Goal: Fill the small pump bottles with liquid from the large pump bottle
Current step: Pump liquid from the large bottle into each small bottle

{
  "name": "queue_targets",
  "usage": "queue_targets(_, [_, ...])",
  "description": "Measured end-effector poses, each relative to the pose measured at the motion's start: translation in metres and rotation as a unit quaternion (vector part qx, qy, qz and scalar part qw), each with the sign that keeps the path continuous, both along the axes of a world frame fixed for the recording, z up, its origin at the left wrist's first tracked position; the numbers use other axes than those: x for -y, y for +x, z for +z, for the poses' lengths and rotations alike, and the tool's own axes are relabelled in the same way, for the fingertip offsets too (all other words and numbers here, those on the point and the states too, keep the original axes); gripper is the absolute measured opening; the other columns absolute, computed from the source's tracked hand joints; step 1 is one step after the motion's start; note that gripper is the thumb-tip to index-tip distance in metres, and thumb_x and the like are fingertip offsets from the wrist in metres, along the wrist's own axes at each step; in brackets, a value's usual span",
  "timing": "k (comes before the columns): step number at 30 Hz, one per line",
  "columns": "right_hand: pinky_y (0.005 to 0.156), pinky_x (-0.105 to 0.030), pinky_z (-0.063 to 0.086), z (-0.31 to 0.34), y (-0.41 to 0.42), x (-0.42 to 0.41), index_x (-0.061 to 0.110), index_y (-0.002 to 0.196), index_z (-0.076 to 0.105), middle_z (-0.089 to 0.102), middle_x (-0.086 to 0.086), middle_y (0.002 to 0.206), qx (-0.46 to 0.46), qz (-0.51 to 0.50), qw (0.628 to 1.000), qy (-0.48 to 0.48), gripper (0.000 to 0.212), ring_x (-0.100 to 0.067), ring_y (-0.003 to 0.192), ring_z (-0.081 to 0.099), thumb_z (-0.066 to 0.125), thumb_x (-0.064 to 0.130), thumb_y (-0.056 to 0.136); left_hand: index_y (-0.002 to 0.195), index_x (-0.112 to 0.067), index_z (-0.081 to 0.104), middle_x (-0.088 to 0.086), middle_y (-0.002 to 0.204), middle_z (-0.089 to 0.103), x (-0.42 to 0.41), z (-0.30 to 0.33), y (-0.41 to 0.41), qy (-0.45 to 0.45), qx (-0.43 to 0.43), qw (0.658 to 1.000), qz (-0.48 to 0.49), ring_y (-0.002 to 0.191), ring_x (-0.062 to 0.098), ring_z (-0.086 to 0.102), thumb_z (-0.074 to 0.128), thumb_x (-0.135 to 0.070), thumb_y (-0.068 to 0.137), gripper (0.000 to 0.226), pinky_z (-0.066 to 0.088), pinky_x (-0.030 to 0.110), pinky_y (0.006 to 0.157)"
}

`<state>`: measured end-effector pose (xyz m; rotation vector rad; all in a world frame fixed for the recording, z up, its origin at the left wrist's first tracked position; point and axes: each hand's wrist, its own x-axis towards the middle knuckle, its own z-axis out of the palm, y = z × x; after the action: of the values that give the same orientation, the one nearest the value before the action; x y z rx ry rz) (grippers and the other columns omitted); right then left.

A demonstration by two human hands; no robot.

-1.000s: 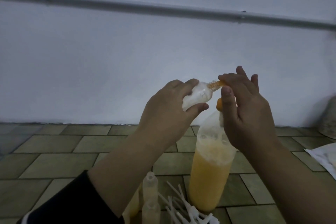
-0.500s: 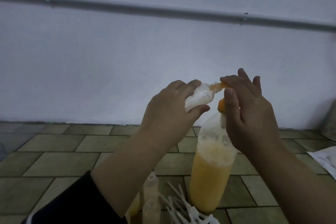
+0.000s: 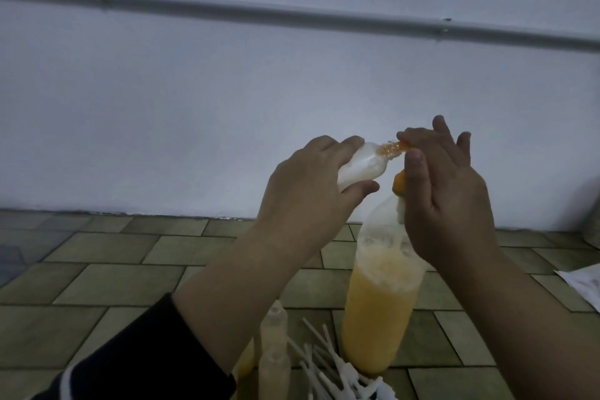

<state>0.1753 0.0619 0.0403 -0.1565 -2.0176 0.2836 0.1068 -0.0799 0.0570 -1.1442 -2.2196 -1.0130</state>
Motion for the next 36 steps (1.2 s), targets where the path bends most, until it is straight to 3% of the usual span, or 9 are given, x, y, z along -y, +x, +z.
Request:
queue_targets(6, [0.117, -0.024, 0.009, -0.009, -0.001, 0.001, 0.011, 0.121, 0.057, 0.058, -0.004, 0.127, -0.038, 0.002, 0.999, -0.039, 0.051, -0.009, 0.135, 0.030, 0.020, 0.038, 0.098, 0.133, -0.034, 0.047, -0.012, 0.118, 0.056, -0.003, -0.004, 0.001, 0.001, 0.008, 1.000, -0.007, 0.093, 0.007, 0.053, 0.061, -0.048, 0.084, 0.054, 0.044, 0.021, 0.079])
queue_targets(13, [0.116, -0.018, 0.004, -0.012, -0.002, 0.000, 0.013, 0.123, 0.056, 0.056, -0.003, 0.129, -0.011, -0.004, 1.000, -0.021, 0.052, -0.005, 0.136, 0.023, 0.018, 0.039, 0.099, 0.135, -0.032, 0.046, -0.011, 0.118, 0.056, -0.003, -0.009, -0.001, -0.005, 0.011, 1.000, -0.006, 0.093, 0.008, 0.054, 0.061, -0.048, 0.085, 0.055, 0.046, 0.023, 0.079])
queue_targets(23, [0.118, -0.030, 0.013, -0.017, -0.009, -0.001, 0.007, 0.118, 0.058, 0.059, -0.007, 0.123, -0.065, -0.006, 0.998, -0.022, 0.044, -0.015, 0.136, 0.034, 0.023, 0.028, 0.100, 0.135, -0.030, 0.047, -0.009, 0.118, 0.057, -0.004, -0.008, -0.001, 0.004, 0.003, 1.000, -0.019, 0.095, 0.009, 0.055, 0.062, -0.046, 0.084, 0.055, 0.050, 0.028, 0.083])
queue_targets(30, [0.117, -0.023, 0.008, -0.008, -0.007, 0.000, 0.009, 0.115, 0.060, 0.061, -0.006, 0.121, -0.039, 0.006, 0.999, -0.016, 0.050, -0.010, 0.135, 0.029, 0.019, 0.034, 0.099, 0.135, -0.032, 0.046, -0.010, 0.116, 0.057, -0.001, -0.003, -0.002, -0.010, 0.013, 1.000, -0.011, 0.093, 0.008, 0.054, 0.062, -0.048, 0.084, 0.055, 0.045, 0.022, 0.078])
queue_targets(36, [0.118, -0.027, 0.008, -0.007, -0.006, -0.003, 0.008, 0.117, 0.058, 0.060, -0.008, 0.122, -0.054, -0.026, 0.998, 0.003, 0.047, -0.018, 0.137, 0.032, 0.021, 0.031, 0.099, 0.133, -0.032, 0.048, -0.011, 0.115, 0.056, -0.002, 0.004, -0.003, -0.011, 0.008, 1.000, -0.021, 0.094, 0.008, 0.054, 0.063, -0.047, 0.083, 0.055, 0.042, 0.021, 0.077])
